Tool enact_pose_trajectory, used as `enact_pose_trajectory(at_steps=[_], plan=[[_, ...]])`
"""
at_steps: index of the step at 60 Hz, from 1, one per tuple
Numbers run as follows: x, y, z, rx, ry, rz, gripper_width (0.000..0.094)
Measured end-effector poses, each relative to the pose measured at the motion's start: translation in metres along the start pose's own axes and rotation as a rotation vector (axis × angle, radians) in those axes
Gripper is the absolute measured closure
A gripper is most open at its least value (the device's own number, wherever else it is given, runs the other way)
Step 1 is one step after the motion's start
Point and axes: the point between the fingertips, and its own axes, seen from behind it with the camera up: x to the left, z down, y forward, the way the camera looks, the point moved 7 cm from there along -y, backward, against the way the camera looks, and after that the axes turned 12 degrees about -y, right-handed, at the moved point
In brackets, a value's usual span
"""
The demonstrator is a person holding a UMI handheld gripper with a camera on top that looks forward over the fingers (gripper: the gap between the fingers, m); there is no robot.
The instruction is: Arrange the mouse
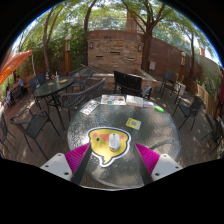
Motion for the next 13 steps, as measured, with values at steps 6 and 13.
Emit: enact_pose_trajectory(at_steps=[6,13], plan=[[-0.0001,-0.0068,0.0009,0.0,-0.005,0.01,0.0081],[0.0006,-0.0065,0.0005,-0.004,-0.014,0.008,0.0083]])
